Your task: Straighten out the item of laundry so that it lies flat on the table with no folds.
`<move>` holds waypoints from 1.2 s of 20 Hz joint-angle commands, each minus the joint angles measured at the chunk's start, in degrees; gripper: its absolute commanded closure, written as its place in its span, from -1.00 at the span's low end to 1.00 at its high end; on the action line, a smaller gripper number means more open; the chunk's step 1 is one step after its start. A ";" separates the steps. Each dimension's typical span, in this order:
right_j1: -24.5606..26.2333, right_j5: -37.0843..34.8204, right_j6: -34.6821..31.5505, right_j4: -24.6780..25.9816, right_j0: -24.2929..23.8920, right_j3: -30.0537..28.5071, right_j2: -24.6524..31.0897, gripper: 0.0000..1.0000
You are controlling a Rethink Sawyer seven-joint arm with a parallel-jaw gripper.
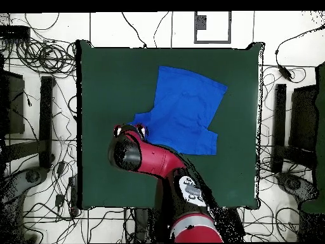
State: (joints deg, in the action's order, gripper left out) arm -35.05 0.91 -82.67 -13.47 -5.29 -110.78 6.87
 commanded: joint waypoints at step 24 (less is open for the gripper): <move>2.21 -19.83 -16.79 -10.80 13.43 13.05 -14.66 -1.00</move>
State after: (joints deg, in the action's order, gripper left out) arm -36.78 -13.18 -82.67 -20.27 6.55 -105.34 -3.37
